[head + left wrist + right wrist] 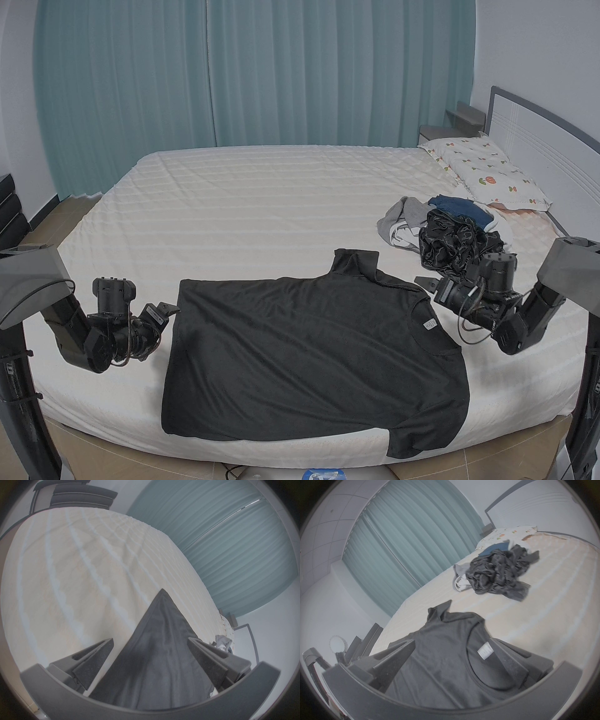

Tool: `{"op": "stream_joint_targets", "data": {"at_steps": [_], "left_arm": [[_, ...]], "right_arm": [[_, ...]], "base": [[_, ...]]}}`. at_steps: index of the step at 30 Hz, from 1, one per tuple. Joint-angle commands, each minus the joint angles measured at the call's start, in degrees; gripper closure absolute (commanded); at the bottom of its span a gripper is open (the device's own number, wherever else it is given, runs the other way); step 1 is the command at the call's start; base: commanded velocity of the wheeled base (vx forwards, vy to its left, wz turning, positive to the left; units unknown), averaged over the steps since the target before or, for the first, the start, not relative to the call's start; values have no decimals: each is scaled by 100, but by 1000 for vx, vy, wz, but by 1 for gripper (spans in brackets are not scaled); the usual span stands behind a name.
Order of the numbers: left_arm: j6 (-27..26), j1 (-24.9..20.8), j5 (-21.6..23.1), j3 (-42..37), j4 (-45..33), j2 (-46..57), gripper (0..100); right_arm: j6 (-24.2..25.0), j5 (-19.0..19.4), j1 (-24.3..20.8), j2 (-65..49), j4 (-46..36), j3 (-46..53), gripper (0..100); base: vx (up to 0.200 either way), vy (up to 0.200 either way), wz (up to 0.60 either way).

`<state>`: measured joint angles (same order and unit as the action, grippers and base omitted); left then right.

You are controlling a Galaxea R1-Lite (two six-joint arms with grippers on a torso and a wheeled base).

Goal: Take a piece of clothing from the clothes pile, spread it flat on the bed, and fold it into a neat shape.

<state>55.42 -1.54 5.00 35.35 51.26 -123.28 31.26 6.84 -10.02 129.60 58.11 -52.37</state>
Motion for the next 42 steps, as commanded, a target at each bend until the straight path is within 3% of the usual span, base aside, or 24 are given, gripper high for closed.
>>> {"op": "stream_joint_targets", "data": {"at_steps": [1, 6, 11, 15, 22, 35, 36, 42], "left_arm": [[461, -347, 54, -1171, 806, 410, 0], [470, -356, 89, -1268, 815, 375, 0], [479, -347, 89, -1347, 824, 217, 0], [479, -347, 89, -1356, 824, 217, 0], [479, -347, 89, -1373, 824, 155, 0], [479, -356, 89, -1408, 824, 85, 0], [479, -347, 89, -1408, 824, 85, 0], [479, -347, 89, -1408, 824, 85, 0]], "right_arm": [[-340, -482, -589, 1147, -1593, -2295, 0], [-524, -789, -729, 1630, -2032, -3113, 0], [-1148, -1317, -826, 2491, -2471, -4299, 0], [-1210, -1572, -782, 2843, -2805, -5081, 0], [-1218, -1721, -650, 3274, -3227, -6022, 0], [-1254, -1712, -659, 3537, -3298, -6222, 0], [-1262, -1712, -650, 3546, -3271, -6222, 100], [-1280, -1677, -580, 3467, -3034, -6222, 100]], "base": [[0, 0, 0], [0, 0, 0], [0, 0, 0], [0, 0, 0], [0, 0, 0], [0, 0, 0], [0, 0, 0], [0, 0, 0]]}}
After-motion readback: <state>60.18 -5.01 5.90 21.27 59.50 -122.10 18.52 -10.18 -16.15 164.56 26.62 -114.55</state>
